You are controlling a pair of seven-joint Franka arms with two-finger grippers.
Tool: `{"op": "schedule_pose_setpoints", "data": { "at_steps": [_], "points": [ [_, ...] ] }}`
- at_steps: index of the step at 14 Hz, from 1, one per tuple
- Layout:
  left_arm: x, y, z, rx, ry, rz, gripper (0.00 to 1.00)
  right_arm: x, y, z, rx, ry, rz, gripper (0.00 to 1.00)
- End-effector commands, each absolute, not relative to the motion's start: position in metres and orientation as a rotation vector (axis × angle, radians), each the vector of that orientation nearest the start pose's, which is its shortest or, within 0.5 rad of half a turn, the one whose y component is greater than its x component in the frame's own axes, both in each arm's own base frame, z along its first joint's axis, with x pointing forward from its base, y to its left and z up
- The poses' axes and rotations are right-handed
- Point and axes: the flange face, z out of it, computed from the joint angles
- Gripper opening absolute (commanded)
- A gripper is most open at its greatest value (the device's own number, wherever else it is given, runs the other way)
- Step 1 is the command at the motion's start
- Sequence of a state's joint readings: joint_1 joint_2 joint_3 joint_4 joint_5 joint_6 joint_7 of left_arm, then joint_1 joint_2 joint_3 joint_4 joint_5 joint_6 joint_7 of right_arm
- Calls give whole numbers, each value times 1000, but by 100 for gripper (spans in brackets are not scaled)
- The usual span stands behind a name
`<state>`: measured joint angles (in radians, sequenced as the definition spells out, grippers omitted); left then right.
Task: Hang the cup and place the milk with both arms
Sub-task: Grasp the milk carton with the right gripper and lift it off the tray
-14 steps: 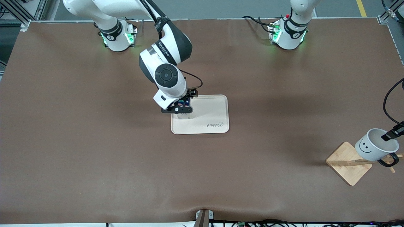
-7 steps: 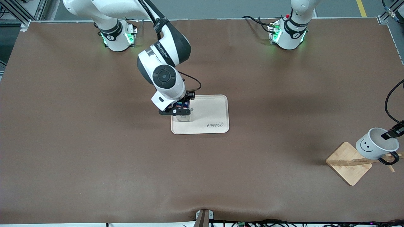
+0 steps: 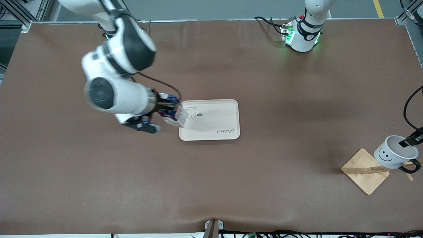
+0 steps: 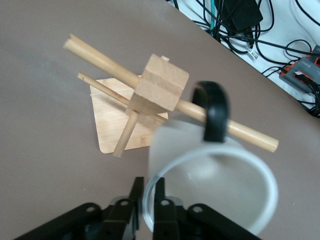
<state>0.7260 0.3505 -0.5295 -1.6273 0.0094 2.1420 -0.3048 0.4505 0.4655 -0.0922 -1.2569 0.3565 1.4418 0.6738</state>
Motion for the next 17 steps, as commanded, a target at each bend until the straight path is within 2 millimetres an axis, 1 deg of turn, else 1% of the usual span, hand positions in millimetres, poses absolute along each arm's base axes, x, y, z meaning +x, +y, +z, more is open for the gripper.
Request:
{"op": "schedule_pose_setpoints", "data": {
  "at_steps": [1,2,3,4,5,6,7,9,10,11,12,13,15,16,17],
  "points": [
    [654,165,461,-3193,-883,-340,100,590,239,485,-3032,445,643,0],
    [655,159,466,-3195,-867,-351,100,580,221,479,-3136,358,628,0],
    [656,157,473,-3194,-857,-366,100,573,196,471,-3158,283,645,0],
    [657,155,481,-3194,-852,-373,100,572,152,466,-3125,271,630,0],
    [657,150,486,-3197,-836,-361,100,567,125,462,-3102,198,604,0],
    [656,143,502,-3200,-812,-352,100,563,104,455,-3092,162,610,0],
    [656,133,513,-3208,-786,-311,100,563,73,447,-3076,180,626,0],
    [653,106,521,-3212,-744,-218,100,567,8,439,-3033,121,624,0],
    [650,95,530,-3177,-690,-216,100,569,-23,437,-3029,110,605,0],
    [648,84,533,-3142,-627,-201,100,568,-50,430,-3018,103,601,0],
    [645,71,537,-3118,-573,-170,100,564,-63,417,-3006,80,602,0],
    [640,58,549,-3104,-528,-157,100,561,-70,406,-3003,55,583,0],
    [635,37,564,-3099,-464,-94,100,554,-86,387,-2988,14,583,0],
    [633,27,573,-3073,-419,-80,100,549,-88,376,-2978,1,603,0],
    [631,21,575,-3035,-378,-69,100,546,-85,367,-2979,-1,602,0]
  ]
}}
